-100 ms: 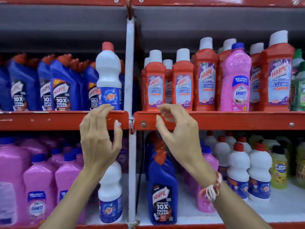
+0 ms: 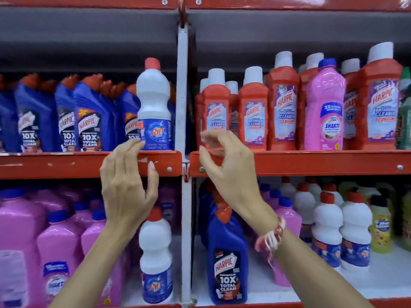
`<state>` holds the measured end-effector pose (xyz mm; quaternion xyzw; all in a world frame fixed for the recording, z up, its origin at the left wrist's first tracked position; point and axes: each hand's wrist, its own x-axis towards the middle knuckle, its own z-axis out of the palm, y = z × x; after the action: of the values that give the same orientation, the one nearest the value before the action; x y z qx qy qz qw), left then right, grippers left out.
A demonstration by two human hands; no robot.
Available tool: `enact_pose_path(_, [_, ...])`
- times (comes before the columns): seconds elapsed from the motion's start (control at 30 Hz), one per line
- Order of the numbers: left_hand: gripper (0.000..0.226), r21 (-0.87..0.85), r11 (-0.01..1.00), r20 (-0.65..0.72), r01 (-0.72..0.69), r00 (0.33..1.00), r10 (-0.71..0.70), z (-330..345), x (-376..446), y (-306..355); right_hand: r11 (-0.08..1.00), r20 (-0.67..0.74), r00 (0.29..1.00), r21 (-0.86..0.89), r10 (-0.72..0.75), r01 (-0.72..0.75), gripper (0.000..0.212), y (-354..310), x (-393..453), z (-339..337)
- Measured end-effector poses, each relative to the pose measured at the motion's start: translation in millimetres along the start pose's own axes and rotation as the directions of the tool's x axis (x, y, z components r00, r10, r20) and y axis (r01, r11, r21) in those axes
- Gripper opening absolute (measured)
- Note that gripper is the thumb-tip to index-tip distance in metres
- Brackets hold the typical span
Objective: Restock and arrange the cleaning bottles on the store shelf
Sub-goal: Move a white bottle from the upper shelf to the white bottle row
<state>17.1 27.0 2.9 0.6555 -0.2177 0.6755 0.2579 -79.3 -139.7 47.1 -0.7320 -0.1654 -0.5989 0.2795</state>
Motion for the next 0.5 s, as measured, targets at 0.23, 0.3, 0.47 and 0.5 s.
enact_pose_path(0.23, [0.052, 0.129, 0.987, 0.157, -0.097, 0.985, 0.076, 1.8, -8.6, -51.8, 0.995, 0.039, 0.998, -0.086, 0.046, -0.042, 0.038, -25.1, 36.7, 64.5])
enact_pose_path(0.3, [0.052, 0.122, 0.986, 0.157, -0.111, 0.983, 0.091, 2.5, -8.4, -55.9, 0.984, 0.040, 0.997, -0.166, 0.070, -0.063, 0.036, -34.4, 42.1, 77.7])
enact_pose_path(0.47, [0.052, 0.054, 0.992, 0.141, -0.112, 0.985, 0.104, 4.3, -10.7, -58.2, 0.918, 0.022, 0.991, -0.379, 0.132, -0.114, 0.049, -51.9, 52.5, 101.9])
enact_pose_path(0.5, [0.052, 0.047, 0.993, 0.145, -0.109, 0.984, 0.101, 2.4, -9.9, -57.9, 0.902, 0.041, 0.985, -0.410, 0.165, -0.134, 0.059, -56.5, 52.3, 105.2])
